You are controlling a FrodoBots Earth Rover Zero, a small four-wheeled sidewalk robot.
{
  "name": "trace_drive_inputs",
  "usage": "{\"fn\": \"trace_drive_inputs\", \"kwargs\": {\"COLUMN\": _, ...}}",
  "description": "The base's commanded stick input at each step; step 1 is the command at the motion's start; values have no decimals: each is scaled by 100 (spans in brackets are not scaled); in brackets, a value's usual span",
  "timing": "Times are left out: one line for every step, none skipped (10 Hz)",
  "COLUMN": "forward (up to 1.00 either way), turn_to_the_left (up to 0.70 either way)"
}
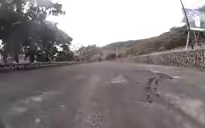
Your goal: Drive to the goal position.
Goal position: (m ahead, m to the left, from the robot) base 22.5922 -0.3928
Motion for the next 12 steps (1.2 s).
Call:
{"fn": "trace_drive_inputs", "kwargs": {"forward": 70, "turn_to_the_left": 0}}
{"fn": "trace_drive_inputs", "kwargs": {"forward": 70, "turn_to_the_left": 0}}
{"fn": "trace_drive_inputs", "kwargs": {"forward": 70, "turn_to_the_left": 0}}
{"fn": "trace_drive_inputs", "kwargs": {"forward": 70, "turn_to_the_left": 0}}
{"fn": "trace_drive_inputs", "kwargs": {"forward": 70, "turn_to_the_left": 0}}
{"fn": "trace_drive_inputs", "kwargs": {"forward": 70, "turn_to_the_left": 0}}
{"fn": "trace_drive_inputs", "kwargs": {"forward": 70, "turn_to_the_left": 0}}
{"fn": "trace_drive_inputs", "kwargs": {"forward": 70, "turn_to_the_left": 0}}
{"fn": "trace_drive_inputs", "kwargs": {"forward": 70, "turn_to_the_left": 0}}
{"fn": "trace_drive_inputs", "kwargs": {"forward": 70, "turn_to_the_left": 0}}
{"fn": "trace_drive_inputs", "kwargs": {"forward": 70, "turn_to_the_left": 0}}
{"fn": "trace_drive_inputs", "kwargs": {"forward": 70, "turn_to_the_left": 0}}
